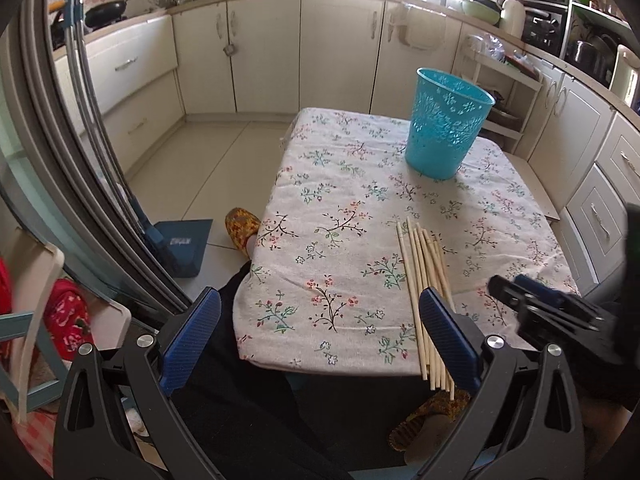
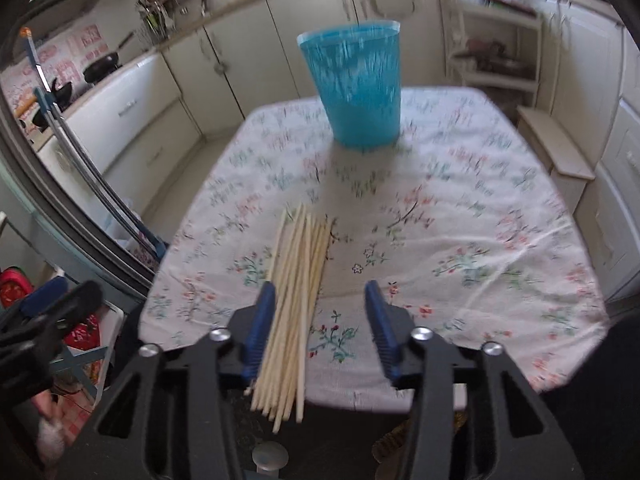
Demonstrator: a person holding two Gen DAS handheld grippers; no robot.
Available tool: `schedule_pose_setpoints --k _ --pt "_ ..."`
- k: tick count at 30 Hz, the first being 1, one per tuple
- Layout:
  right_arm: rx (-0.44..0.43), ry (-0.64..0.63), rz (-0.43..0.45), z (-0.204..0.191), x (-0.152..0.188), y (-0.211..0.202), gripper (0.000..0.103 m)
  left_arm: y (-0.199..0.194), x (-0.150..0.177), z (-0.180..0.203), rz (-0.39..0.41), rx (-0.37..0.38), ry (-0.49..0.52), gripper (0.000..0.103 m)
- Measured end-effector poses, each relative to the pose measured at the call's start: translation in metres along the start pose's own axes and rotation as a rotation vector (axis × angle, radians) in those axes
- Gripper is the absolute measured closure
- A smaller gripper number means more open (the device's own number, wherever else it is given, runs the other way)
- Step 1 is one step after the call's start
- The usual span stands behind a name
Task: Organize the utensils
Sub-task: 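Grasp one wooden chopstick with the right tool while the left tool approaches the bundle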
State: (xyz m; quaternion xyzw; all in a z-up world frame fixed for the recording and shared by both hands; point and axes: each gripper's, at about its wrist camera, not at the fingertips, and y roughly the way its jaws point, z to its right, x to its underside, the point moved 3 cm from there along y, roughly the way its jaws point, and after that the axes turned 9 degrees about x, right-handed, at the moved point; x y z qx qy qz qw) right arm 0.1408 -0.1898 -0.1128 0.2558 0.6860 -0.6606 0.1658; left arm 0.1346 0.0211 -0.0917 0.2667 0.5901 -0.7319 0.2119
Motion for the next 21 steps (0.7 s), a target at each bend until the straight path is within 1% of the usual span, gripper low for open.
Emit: schedule_pose_setpoints --k 2,5,10,12,14,15,17,18,21 --pt "-0.005 0.005 -0.023 -0.001 -0.005 0.019 0.07 0.012 -0.003 0.0 -0.015 -0.001 -0.002 0.008" --pt "-0.016 0.005 -0.037 -0.004 -0.011 0.036 0.072 0.031 -0.007 0.001 -0.042 -0.001 -0.003 0.008" --pt "-0.038 -0.034 -0.037 -0.015 -0.016 0.046 0.076 0.063 -0.012 0.004 -0.089 -0.004 -0.003 0.008" --pt "-0.032 -0.062 -0.044 -0.018 -0.016 0.052 0.078 0.07 -0.013 0.004 -0.101 -0.005 -0.002 0.008" --pt "-0.031 -0.079 -0.057 -0.02 -0.017 0.061 0.084 0.078 -0.014 0.005 -0.113 -0.004 -0.002 0.008" --pt "-0.028 -0.087 -0.058 -0.02 -0.017 0.064 0.085 0.081 -0.014 0.006 -0.118 -0.003 -0.001 0.008" --pt "-0.031 -0.104 -0.044 -0.02 -0.019 0.064 0.09 0.088 -0.016 0.008 -0.124 -0.003 0.004 0.008" --pt "-0.034 -0.108 -0.04 -0.02 -0.02 0.063 0.096 0.091 -0.017 0.009 -0.127 -0.002 0.007 0.008" --pt "-0.048 -0.086 -0.032 -0.012 -0.024 0.061 0.097 0.105 -0.02 0.013 -0.14 -0.001 0.014 0.008"
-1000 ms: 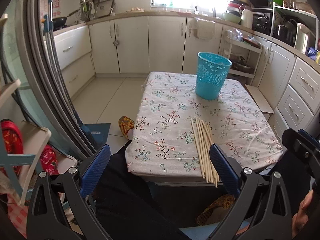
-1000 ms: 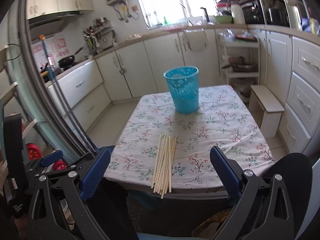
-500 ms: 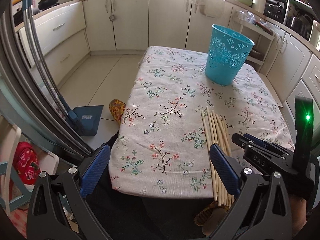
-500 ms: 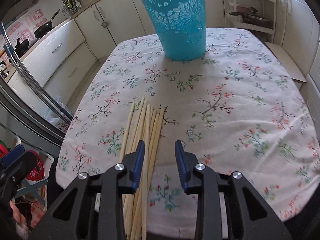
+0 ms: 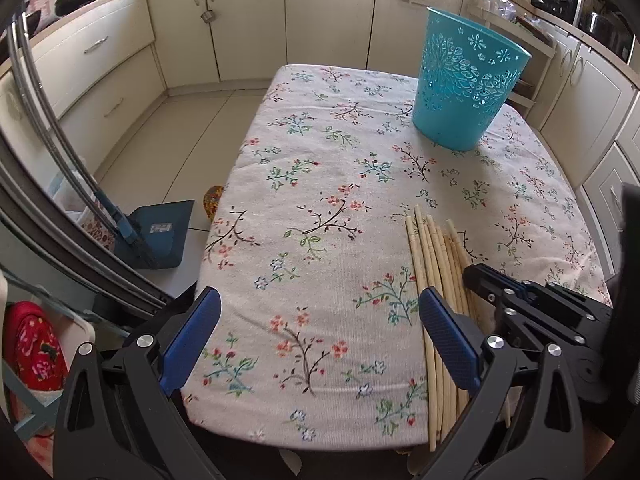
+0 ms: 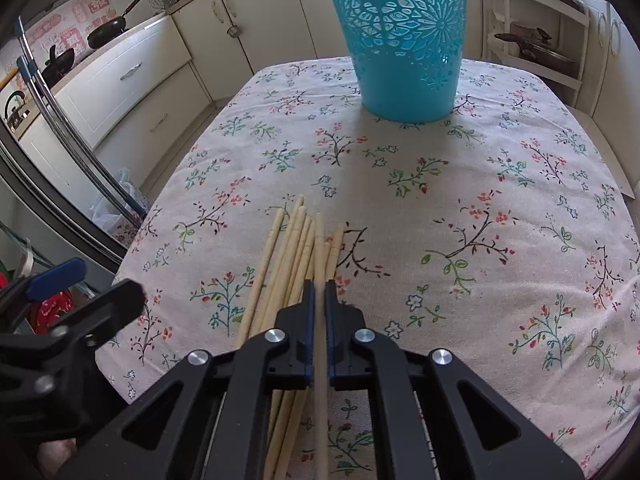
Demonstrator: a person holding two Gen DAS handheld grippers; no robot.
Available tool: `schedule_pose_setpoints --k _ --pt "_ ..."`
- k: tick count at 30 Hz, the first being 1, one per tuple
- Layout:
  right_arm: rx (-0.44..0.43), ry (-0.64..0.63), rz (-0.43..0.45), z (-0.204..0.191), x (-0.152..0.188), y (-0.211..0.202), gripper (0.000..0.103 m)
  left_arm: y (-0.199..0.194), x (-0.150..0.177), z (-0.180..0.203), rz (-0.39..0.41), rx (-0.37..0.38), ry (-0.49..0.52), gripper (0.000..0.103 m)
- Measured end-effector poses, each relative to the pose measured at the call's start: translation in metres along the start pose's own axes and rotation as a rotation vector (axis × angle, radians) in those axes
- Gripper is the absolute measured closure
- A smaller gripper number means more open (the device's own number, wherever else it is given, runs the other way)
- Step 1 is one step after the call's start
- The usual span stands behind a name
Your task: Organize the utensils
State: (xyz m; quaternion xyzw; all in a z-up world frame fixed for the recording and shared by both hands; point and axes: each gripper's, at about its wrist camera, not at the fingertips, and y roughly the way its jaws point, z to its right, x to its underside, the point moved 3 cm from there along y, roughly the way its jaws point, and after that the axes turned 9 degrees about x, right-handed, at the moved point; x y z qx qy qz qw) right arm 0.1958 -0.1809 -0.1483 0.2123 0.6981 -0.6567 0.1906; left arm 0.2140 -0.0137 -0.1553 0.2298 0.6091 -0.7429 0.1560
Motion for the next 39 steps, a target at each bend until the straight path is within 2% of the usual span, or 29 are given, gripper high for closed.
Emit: schedule_pose_setpoints --k 8,13,16,20,23,24,25,26,27,28,30,31,33,35,37,39 --pt "0.011 0.075 0.0 0.03 0.0 -0.002 0.097 0.04 -0.01 0.019 -0.057 0.023 0.03 0.008" --pt "0.012 0.093 -0.015 0.041 0.002 0.003 0.097 0.06 -0.014 0.029 -0.077 -0.01 0.061 0.008" --pt "0.011 0.083 -0.018 0.043 0.002 0.004 0.097 0.072 -0.013 0.029 -0.11 -0.022 0.065 0.014" --pt "0.014 0.058 -0.022 0.042 -0.001 0.006 0.097 0.072 -0.015 0.03 -0.093 -0.014 0.08 0.018" --pt "0.022 0.023 -0.028 0.04 -0.004 0.008 0.097 0.071 -0.017 0.037 -0.085 0.016 0.11 0.033" --pt "0.021 0.012 -0.031 0.04 -0.005 0.009 0.097 0.071 -0.019 0.04 -0.084 0.027 0.126 0.044" --pt "0.018 0.003 -0.035 0.04 -0.006 0.01 0.097 0.071 -0.02 0.046 -0.086 0.046 0.153 0.06" --pt "0.012 -0.004 -0.039 0.041 -0.008 0.011 0.097 0.071 -0.021 0.05 -0.088 0.057 0.171 0.069" --pt "0.003 -0.005 -0.042 0.042 -0.01 0.012 0.097 0.071 -0.021 0.054 -0.095 0.079 0.191 0.088" --pt "-0.007 0.0 -0.043 0.043 -0.011 0.013 0.097 0.073 -0.023 0.06 -0.111 0.089 0.219 0.096" --pt "-0.035 0.029 -0.045 0.049 -0.012 0.014 0.097 0.073 -0.025 0.064 -0.143 0.111 0.24 0.098" --pt "-0.052 0.048 -0.048 0.051 -0.012 0.014 0.097 0.07 -0.03 0.062 -0.168 0.157 0.222 0.098" --pt "-0.087 0.084 -0.045 0.057 -0.01 0.015 0.097 0.052 -0.044 0.059 -0.138 0.188 0.203 0.098" --pt "-0.109 0.104 -0.041 0.059 -0.008 0.015 0.097 0.017 -0.075 0.055 -0.049 0.233 0.177 0.098" --pt "-0.122 0.12 -0.04 0.061 -0.008 0.015 0.097 -0.018 -0.104 0.058 0.055 0.275 0.165 0.098" --pt "-0.127 0.125 -0.039 0.061 -0.008 0.015 0.097 -0.059 -0.144 0.07 0.201 0.318 0.166 0.098"
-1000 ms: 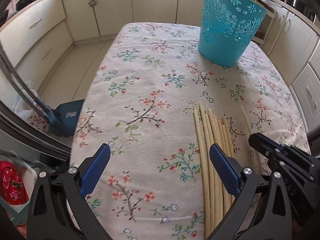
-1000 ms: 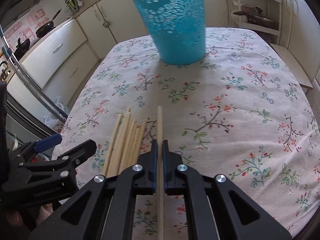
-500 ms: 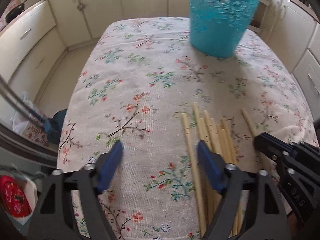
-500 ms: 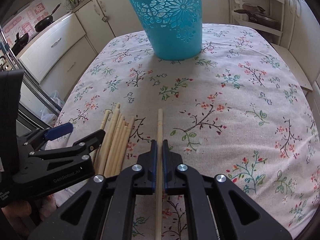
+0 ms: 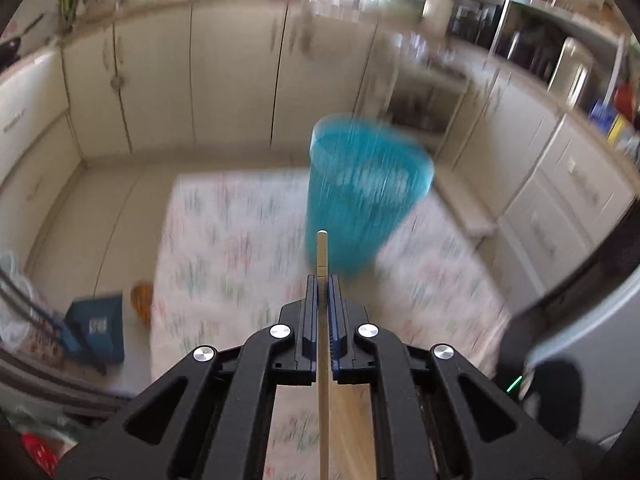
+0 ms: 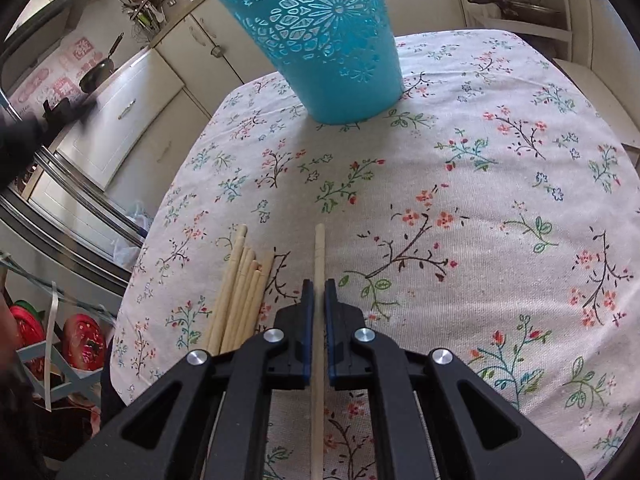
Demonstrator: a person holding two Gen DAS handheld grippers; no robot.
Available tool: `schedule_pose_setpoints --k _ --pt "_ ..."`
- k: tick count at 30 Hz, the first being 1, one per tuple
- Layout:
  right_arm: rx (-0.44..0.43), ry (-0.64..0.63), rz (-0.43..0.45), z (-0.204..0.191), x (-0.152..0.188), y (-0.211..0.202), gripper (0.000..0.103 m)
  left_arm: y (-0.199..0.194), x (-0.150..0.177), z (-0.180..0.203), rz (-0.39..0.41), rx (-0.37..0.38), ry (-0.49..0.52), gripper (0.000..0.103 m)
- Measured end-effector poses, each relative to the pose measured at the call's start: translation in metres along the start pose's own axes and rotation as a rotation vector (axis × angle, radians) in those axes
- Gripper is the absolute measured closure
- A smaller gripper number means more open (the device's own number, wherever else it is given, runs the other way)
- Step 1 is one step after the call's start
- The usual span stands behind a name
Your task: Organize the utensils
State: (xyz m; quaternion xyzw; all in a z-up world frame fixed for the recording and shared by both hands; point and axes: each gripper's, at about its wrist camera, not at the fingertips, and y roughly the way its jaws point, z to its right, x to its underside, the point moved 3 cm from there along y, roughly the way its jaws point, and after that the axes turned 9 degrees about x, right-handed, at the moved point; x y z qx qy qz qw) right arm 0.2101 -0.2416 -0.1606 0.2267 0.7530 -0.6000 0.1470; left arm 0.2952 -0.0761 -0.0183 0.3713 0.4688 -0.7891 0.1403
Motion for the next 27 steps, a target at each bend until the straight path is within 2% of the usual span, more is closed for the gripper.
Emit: schedule_pose_setpoints --k 4,5,7,10,13,17,21,24,26,27 --pt "-0.015 0.012 0.007 0.001 0.001 0.001 0.097 -0.016 -0.065 0.025 0.208 0.045 0.025 0.098" --pt "-0.019 0.016 0.011 0.002 0.001 0.001 0.097 -0.014 -0.083 0.033 0.284 0.049 0.037 0.098" --pt "-0.025 0.019 0.019 0.003 0.001 0.001 0.097 -0.002 -0.107 0.039 0.362 0.037 0.042 0.098" --pt "-0.029 0.01 0.036 0.003 0.002 0.002 0.097 0.028 -0.137 0.036 0.43 -0.008 0.025 0.098" --pt "-0.035 0.003 0.047 0.003 0.002 0.001 0.097 0.051 -0.152 0.026 0.478 -0.054 -0.011 0.098" --pt "-0.043 0.002 0.049 0.003 -0.001 0.003 0.097 0.09 -0.153 0.017 0.484 -0.098 -0.022 0.098" --pt "-0.055 0.008 0.047 0.005 -0.002 0.003 0.097 0.131 -0.137 0.008 0.418 -0.145 -0.007 0.098" --pt "-0.064 0.013 0.043 0.005 -0.002 0.004 0.097 0.147 -0.122 0.001 0.358 -0.17 0.012 0.098" --pt "-0.063 0.01 0.044 0.004 -0.002 0.004 0.097 0.146 -0.109 0.0 0.324 -0.169 0.028 0.095" --pt "-0.062 0.008 0.045 0.004 -0.001 0.003 0.097 0.146 -0.104 0.0 0.311 -0.176 0.038 0.086"
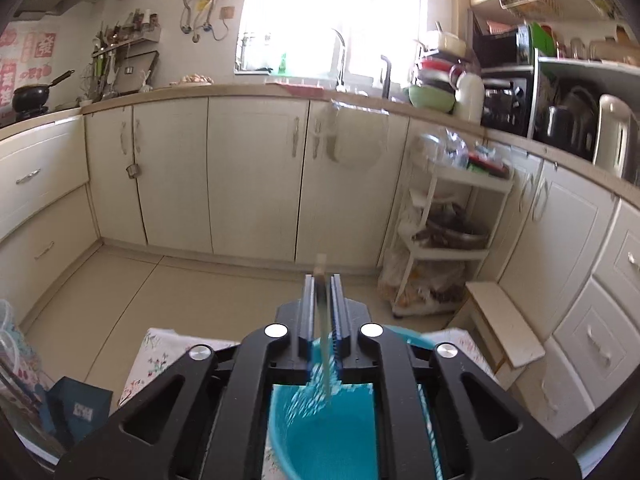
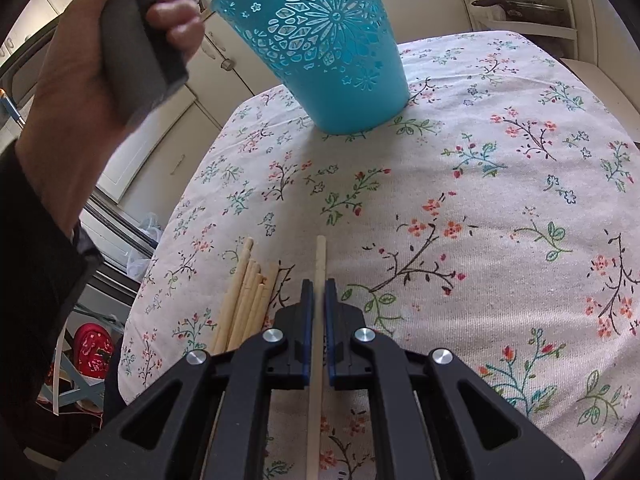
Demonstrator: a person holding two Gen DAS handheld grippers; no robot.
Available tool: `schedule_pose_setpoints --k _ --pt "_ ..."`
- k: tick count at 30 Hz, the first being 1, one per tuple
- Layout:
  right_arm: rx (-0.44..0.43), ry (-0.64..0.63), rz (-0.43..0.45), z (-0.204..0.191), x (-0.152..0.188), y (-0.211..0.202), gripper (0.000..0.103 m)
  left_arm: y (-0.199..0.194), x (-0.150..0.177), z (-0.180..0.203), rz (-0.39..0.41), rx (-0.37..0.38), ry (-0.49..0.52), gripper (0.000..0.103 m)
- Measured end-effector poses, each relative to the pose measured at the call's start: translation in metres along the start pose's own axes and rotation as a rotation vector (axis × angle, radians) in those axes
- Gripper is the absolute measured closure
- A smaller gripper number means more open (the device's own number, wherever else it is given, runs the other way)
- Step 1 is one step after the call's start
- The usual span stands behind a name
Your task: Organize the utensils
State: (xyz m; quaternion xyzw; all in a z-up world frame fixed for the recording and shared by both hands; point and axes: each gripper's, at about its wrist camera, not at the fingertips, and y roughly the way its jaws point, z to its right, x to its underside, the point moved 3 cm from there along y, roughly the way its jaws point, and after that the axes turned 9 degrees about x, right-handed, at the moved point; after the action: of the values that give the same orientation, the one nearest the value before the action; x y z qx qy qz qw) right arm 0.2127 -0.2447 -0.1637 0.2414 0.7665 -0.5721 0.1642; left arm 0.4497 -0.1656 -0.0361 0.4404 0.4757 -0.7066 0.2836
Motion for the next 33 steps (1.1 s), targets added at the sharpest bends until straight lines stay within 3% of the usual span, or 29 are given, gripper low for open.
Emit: schedule_pose_setpoints --k 3,7,9,11,18,21,23,28,33 --pt "0.005 -0.016 -0.004 -0.002 0.001 -0.002 0.096 -0.021 0.012 -0.006 0.0 -0.028 0.014 0.049" --pt "-0.012 -0.032 -0.025 -0.006 0.001 -0.005 0.079 -0.063 0.033 -0.023 0.01 -0.052 0.009 0.036" --pt "0.014 -0.063 -0.025 -0.009 0.001 -0.006 0.078 -0.084 0.046 -0.037 0.013 -0.078 -0.003 0.028" --pt "0.056 -0.114 -0.021 -0.015 0.001 -0.005 0.079 -0.1 0.063 -0.05 0.0 -0.102 -0.023 0.026" --pt "0.255 -0.33 0.012 -0.038 0.009 -0.003 0.084 -0.114 0.14 -0.1 -0.168 -0.173 -0.113 0.025" --pt "0.284 -0.35 0.03 -0.038 0.013 -0.004 0.085 -0.116 0.161 -0.107 -0.201 -0.187 -0.109 0.025" --pt "0.284 -0.319 0.037 -0.032 0.011 -0.004 0.092 -0.113 0.169 -0.106 -0.219 -0.184 -0.114 0.023" --pt "0.129 -0.06 -0.003 0.003 -0.001 -0.013 0.097 -0.106 0.191 -0.106 -0.29 -0.184 -0.136 0.017" --pt "-0.046 0.124 0.108 0.025 -0.023 -0.051 0.097 -0.103 0.194 -0.104 -0.308 -0.18 -0.131 0.011"
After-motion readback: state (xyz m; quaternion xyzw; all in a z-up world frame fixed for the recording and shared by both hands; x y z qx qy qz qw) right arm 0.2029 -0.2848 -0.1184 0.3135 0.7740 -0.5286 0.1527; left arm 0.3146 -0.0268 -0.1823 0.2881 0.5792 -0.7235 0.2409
